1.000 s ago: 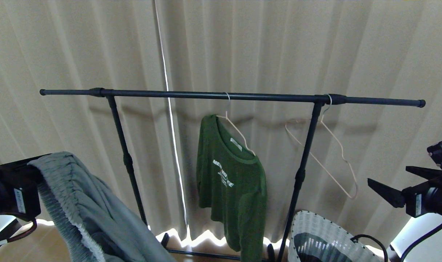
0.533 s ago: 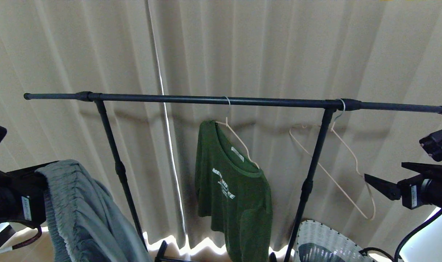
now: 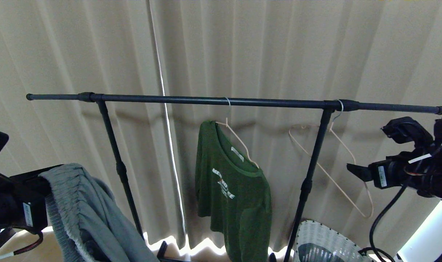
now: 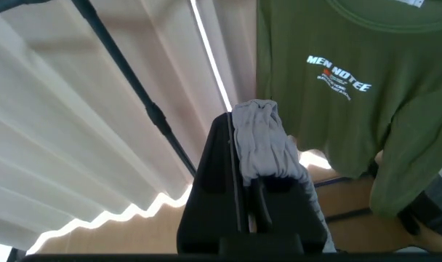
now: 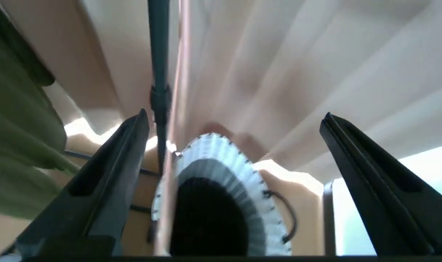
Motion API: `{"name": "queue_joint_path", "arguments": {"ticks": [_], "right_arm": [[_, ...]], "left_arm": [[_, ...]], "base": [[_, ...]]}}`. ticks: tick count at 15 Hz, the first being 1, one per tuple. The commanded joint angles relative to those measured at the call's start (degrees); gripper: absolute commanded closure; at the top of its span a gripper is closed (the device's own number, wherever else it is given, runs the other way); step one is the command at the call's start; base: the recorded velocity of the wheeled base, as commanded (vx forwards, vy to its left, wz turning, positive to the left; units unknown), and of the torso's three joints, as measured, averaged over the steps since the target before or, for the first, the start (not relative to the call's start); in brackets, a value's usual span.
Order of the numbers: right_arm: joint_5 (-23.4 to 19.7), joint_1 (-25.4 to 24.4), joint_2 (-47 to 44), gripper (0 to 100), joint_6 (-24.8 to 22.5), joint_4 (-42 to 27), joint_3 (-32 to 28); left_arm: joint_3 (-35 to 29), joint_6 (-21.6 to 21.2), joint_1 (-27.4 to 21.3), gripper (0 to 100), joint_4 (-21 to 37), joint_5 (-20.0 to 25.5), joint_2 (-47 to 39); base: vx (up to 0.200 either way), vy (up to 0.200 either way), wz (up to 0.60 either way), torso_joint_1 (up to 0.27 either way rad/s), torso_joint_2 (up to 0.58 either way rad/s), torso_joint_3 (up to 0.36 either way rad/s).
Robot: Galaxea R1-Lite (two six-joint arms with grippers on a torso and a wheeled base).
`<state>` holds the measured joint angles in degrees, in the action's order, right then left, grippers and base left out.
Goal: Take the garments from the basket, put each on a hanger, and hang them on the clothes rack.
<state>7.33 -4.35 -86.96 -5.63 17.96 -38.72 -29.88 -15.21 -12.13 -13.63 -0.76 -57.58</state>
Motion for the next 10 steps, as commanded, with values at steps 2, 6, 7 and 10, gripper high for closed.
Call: {"name": "queue_joint_path", "arguments": {"ticks": [2, 6, 7, 10], "right_arm": [[1.11, -2.24, -7.53, 0, 1.50, -0.03, -3.47], [1.11, -1.89, -11.31, 0, 4.84, -0.03, -5.49], [1.11, -1.89, -11.39, 0, 5.02, -0.03, -5.67], [1.20, -1.89, -11.92, 0, 5.81, -0.03, -6.46]], "left_arm": [[0.79, 0.01, 0.00, 100, -1.22, -0.04, 0.01], [1.40, 0.01, -0.09, 100, -1.31, -0.04, 0.01], [1.40, 0.01, -0.09, 100, -1.31, -0.04, 0.01], [1.40, -0.25, -0.09, 100, -1.31, -0.04, 0.01]], "base": [[0.000, 0.000, 0.00, 0.000, 0.00, 0.000], [0.000, 0.000, 0.00, 0.000, 0.00, 0.000], [0.000, 0.000, 0.00, 0.000, 0.00, 0.000], [0.000, 0.000, 0.00, 0.000, 0.00, 0.000]]}}
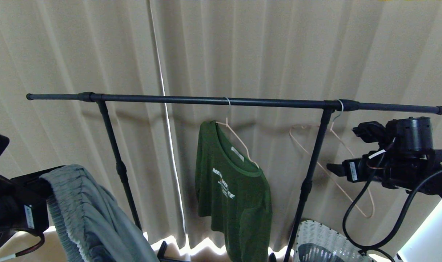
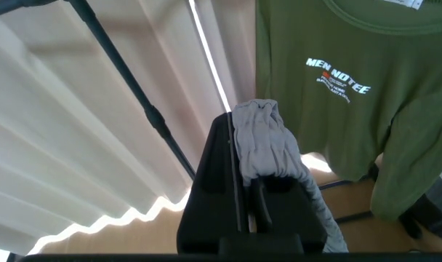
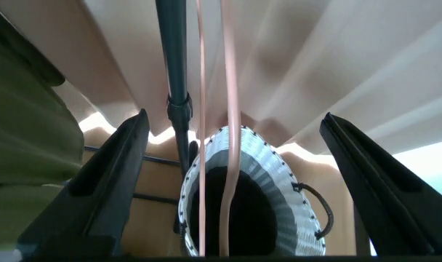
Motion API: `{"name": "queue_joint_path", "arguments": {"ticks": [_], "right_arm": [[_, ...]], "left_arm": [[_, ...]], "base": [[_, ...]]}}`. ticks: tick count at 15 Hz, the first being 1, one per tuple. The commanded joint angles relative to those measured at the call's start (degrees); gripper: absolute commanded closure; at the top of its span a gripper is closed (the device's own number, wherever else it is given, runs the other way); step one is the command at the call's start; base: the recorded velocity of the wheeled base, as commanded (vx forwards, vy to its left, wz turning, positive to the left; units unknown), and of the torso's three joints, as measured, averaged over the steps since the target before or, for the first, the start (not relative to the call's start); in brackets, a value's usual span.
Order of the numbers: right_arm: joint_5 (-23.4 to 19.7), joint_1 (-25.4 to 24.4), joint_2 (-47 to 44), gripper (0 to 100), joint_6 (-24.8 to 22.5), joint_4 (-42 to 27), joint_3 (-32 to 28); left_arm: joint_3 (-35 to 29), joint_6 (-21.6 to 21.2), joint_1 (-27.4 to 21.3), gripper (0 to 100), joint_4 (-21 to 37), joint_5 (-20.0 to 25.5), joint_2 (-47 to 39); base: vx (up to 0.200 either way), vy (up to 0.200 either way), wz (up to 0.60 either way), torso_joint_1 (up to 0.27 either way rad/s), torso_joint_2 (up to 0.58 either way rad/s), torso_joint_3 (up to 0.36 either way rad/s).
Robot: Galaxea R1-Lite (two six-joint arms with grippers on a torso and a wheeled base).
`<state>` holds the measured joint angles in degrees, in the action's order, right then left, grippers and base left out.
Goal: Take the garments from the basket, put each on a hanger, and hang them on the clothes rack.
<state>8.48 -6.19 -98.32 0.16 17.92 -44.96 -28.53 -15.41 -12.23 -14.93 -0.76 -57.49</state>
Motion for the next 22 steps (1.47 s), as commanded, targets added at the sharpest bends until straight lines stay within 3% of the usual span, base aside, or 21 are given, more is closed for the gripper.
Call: {"name": "queue_joint_path", "arguments": {"ticks": [1, 3, 4, 12, 17, 22], "right_arm": [[0.04, -0.05, -0.65, 0, 0.02, 0.10, -0.48], [-0.05, -0.05, -1.44, 0, 0.11, 0.62, -0.66], [-0.05, -0.05, -1.44, 100, 0.11, 0.62, -0.83], [-0.05, 0.13, -0.21, 100, 1.25, 0.71, -0.83], [0.04, 0.92, 5.07, 100, 3.88, 0.71, -0.48], [0.13, 3.12, 12.54, 100, 3.88, 0.71, 4.88]], "left_arm": [[0.05, -0.06, 0.01, 100, -0.01, -0.04, -0.08], [-0.04, -0.06, -0.08, 100, -0.01, -0.04, -0.08], [-0.04, -0.06, -0.17, 100, -0.01, -0.04, -0.08], [0.05, -0.15, -0.25, 100, -0.01, -0.04, 0.01], [0.31, -0.24, -0.25, 100, -0.18, -0.04, 0.01], [0.66, -0.24, -0.17, 100, -1.77, -0.04, -0.08]], "base": [[0.000, 0.000, 0.00, 0.000, 0.00, 0.000], [0.000, 0.000, 0.00, 0.000, 0.00, 0.000], [0.000, 0.000, 0.00, 0.000, 0.00, 0.000], [0.000, 0.000, 0.00, 0.000, 0.00, 0.000], [0.000, 0.000, 0.00, 0.000, 0.00, 0.000], [0.000, 0.000, 0.00, 0.000, 0.00, 0.000]]}}
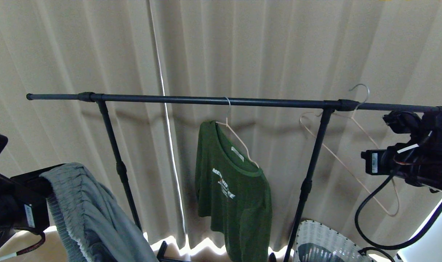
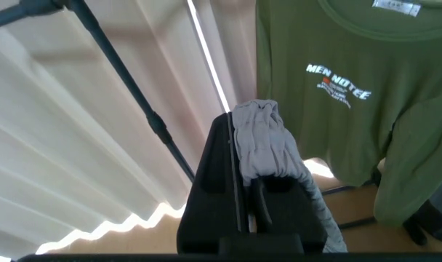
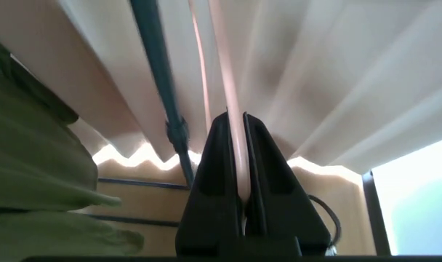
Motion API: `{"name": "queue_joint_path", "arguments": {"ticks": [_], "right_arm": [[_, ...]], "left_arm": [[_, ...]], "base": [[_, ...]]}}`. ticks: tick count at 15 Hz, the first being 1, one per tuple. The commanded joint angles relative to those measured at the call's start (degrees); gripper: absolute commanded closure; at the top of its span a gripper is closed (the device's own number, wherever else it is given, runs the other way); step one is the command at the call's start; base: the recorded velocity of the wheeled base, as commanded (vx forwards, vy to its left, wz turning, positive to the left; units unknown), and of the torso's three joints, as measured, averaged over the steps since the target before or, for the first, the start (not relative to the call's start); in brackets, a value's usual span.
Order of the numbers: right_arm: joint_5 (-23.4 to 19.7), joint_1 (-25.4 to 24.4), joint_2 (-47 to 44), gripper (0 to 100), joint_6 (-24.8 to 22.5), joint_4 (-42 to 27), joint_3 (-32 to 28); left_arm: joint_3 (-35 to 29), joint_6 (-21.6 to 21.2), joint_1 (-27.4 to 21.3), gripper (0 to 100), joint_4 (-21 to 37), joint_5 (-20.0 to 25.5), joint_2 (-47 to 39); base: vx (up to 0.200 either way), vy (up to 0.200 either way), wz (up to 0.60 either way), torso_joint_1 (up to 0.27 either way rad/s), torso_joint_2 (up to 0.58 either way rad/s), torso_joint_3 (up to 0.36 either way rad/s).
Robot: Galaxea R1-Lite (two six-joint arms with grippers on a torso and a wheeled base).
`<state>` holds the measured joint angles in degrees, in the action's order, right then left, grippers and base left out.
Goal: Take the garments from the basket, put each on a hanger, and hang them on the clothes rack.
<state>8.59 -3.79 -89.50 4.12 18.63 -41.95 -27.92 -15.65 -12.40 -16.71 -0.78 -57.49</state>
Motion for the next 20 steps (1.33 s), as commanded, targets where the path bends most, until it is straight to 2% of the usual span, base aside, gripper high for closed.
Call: {"name": "queue_joint_path", "arguments": {"ticks": [1, 2, 6, 10, 12, 20], "right_arm": [[0.02, 1.33, 6.45, 100, -0.08, -0.08, 4.33], [0.02, 1.51, 7.85, 100, -0.17, -0.08, 5.39], [0.02, 1.59, 14.71, 100, -0.52, -0.43, 12.33], [-0.07, 1.59, 19.98, 100, -2.01, -0.79, 18.39], [-0.07, 1.59, 20.60, 100, -2.10, -0.79, 18.74], [-0.51, 1.42, 21.04, 100, -2.10, -0.79, 19.27]], "left_arm": [[0.32, -0.08, 0.01, 100, 0.01, -0.10, -0.08], [0.41, -0.08, 0.01, 100, 0.01, -0.10, -0.08], [0.41, 0.01, 0.27, 100, 0.10, -0.27, -0.08], [1.20, -2.54, 0.36, 100, 0.01, -0.36, -0.17], [0.85, -2.19, 0.53, 100, 0.01, -0.36, -0.43], [0.85, -1.22, 2.64, 100, 0.01, -0.19, -0.34]], "base": [[0.000, 0.000, 0.00, 0.000, 0.00, 0.000], [0.000, 0.000, 0.00, 0.000, 0.00, 0.000], [-0.200, 0.000, 0.00, 0.010, 0.00, 0.002], [-0.200, 0.000, 0.00, -0.013, 0.00, 0.005], [-0.200, 0.000, 0.00, -0.002, 0.00, 0.002], [0.000, 0.000, 0.00, 0.000, 0.00, 0.000]]}}
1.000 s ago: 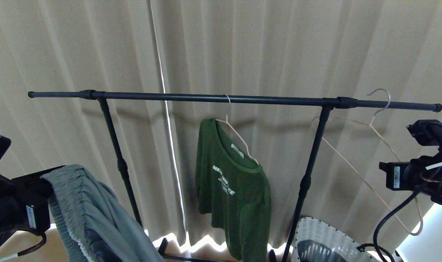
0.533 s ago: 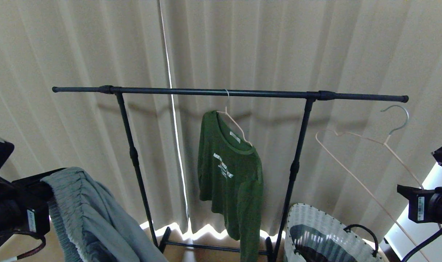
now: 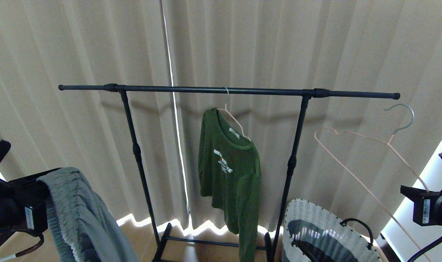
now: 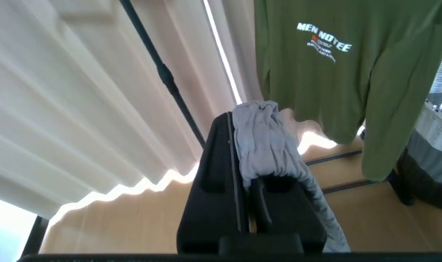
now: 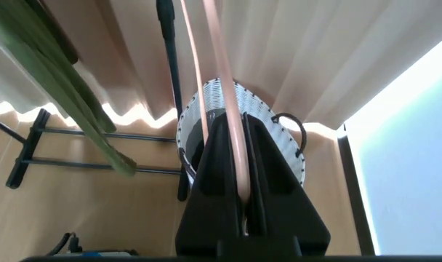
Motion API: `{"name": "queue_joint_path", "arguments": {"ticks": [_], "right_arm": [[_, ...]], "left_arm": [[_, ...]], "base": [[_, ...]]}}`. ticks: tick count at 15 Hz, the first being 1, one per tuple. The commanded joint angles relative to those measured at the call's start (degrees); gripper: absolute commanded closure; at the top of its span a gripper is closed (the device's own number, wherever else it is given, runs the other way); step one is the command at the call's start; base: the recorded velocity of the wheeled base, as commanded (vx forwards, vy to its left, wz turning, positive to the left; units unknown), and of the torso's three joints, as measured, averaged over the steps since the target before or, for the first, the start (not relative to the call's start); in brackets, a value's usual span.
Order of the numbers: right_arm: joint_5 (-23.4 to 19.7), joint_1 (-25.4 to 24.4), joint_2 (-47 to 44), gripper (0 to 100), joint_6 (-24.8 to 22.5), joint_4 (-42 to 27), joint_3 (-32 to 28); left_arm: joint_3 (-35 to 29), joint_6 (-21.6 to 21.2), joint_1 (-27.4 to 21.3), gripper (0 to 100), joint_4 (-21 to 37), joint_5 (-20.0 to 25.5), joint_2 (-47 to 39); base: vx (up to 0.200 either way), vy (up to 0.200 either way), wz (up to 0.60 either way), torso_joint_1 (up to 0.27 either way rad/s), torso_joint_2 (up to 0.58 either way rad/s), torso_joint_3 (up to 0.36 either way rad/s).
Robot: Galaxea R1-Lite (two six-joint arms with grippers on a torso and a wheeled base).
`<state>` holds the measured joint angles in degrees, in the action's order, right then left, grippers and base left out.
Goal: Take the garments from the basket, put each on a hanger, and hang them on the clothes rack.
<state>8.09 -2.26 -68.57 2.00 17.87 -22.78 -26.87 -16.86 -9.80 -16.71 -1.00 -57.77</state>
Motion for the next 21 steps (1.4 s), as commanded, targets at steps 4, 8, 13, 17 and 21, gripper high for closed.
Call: {"name": "queue_joint_path", "arguments": {"ticks": [4, 8, 13, 17, 21], "right_arm": [[-0.01, -0.29, -0.07, 100, 0.02, -0.03, 0.11], [-0.10, -0.38, -0.16, 100, 0.02, 0.23, 0.55], [-0.18, -0.38, -0.77, 100, 0.11, 0.59, 0.37], [-0.18, -0.47, -0.77, 100, 0.11, 0.59, 0.11], [-1.15, -0.82, -0.51, 100, 0.11, 0.67, 0.11]], "left_arm": [[0.06, -0.02, 0.05, 100, 0.01, 0.03, -0.06], [-0.20, -0.02, 0.13, 100, 0.01, 0.03, 0.11], [-0.47, -0.19, 1.28, 100, -0.07, 0.12, 0.11], [-0.03, -0.54, 1.10, 100, -1.30, 0.12, -0.24], [0.15, -0.45, 1.01, 100, -2.18, 0.12, -0.68]], "base": [[0.000, 0.150, 0.00, 0.001, 0.00, 0.002], [0.000, 0.200, 0.00, 0.011, 0.00, 0.002], [0.000, 0.200, 0.00, 0.003, 0.00, 0.002], [0.000, 0.000, 0.00, 0.000, 0.00, 0.000], [0.000, 0.000, 0.00, 0.000, 0.00, 0.000]]}}
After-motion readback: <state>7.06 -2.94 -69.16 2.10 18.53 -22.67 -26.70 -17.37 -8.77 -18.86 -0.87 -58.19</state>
